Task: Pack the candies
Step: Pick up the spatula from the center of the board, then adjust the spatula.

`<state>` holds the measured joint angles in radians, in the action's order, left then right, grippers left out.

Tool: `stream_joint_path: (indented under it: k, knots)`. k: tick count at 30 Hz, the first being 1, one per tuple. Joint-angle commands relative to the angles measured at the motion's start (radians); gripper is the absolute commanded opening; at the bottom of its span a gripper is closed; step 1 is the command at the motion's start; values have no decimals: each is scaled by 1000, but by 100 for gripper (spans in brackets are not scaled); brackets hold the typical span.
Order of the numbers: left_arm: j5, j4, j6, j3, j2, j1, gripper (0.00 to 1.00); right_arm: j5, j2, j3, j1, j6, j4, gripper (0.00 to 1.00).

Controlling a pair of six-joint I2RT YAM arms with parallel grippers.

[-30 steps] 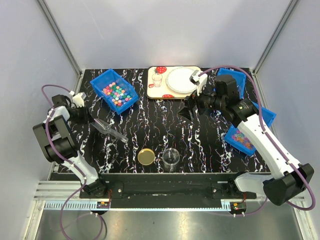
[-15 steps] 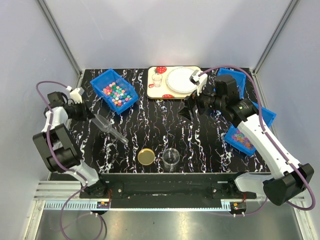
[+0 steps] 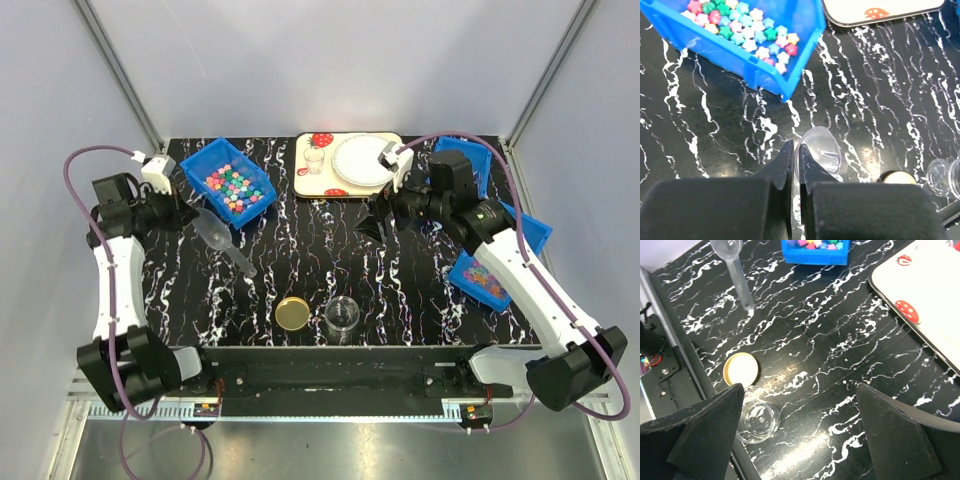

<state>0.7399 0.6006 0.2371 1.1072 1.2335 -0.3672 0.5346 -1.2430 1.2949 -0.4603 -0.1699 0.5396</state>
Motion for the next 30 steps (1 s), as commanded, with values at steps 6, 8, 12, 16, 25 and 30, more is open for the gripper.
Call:
stream_joint_path:
  k: [6, 8, 12, 16, 25, 30]
  knots:
    - [-31, -21, -171, 64, -144, 108, 0, 112, 10, -6, -9, 21, -93, 100]
    - [-88, -15, -212, 100, -140, 177, 0, 120, -7, 7, -15, 9, -93, 100]
    - [-138, -4, -317, 225, -99, 264, 0, 73, -24, 44, -50, -68, -90, 100]
    - [-131, 66, -413, 376, 4, 307, 0, -22, -30, 57, -96, -173, -125, 100]
    - [-131, 103, -542, 485, 145, 424, 0, -154, -94, 83, -210, -264, -222, 100]
    - [-73, 27, -608, 396, 136, 424, 0, -238, -183, 125, -305, -298, -224, 100]
